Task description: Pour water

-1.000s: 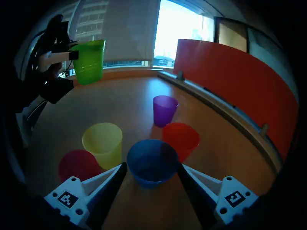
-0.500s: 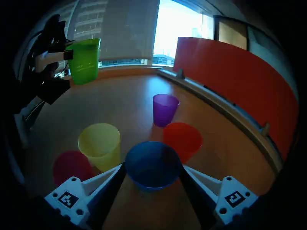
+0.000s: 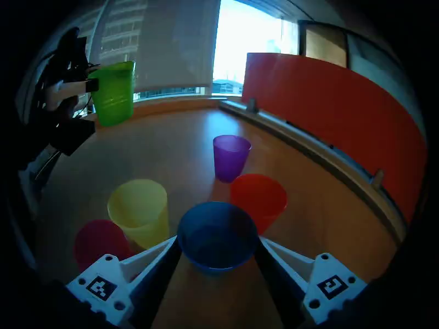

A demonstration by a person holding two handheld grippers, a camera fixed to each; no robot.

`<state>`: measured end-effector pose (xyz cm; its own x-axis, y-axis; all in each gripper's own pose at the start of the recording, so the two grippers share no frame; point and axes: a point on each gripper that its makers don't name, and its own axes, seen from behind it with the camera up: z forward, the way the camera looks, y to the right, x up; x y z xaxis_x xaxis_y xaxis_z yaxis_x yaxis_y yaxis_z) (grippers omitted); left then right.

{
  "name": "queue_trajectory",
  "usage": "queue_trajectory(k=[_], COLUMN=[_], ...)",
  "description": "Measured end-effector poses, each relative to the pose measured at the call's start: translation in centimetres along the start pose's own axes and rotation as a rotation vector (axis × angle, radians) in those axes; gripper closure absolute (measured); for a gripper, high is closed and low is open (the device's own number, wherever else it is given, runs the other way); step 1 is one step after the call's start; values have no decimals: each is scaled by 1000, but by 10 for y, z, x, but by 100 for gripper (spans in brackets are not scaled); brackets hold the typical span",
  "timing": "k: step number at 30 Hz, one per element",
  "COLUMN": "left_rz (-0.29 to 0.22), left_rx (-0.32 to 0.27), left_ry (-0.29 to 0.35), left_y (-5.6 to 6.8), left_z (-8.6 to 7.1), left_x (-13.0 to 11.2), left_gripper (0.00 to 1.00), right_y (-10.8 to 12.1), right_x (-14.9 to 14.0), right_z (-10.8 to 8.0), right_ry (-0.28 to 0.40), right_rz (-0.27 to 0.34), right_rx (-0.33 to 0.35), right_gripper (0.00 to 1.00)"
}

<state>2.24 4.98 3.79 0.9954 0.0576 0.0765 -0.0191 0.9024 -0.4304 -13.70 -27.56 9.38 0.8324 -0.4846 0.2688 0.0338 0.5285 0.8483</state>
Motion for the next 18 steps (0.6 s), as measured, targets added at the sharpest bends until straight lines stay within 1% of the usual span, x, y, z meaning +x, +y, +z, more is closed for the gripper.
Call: queue_trajectory(k=[5,9,18], left_rz=[-2,-2,3], left_rx=[4,6,0], left_ry=[0,0,11], left_y=[-1,0,8], left_z=[-1,-2,-6], left_x=[-2,-2,4], left_gripper=[12,12,12], right_y=[2,-1,-4], right_x=[3,13,52], right_z=[-5,-12,-45], right_ry=[15,51,171], right_rz=[0,12,30], right_rx=[-16,-11,-59], right_gripper=[9,9,9])
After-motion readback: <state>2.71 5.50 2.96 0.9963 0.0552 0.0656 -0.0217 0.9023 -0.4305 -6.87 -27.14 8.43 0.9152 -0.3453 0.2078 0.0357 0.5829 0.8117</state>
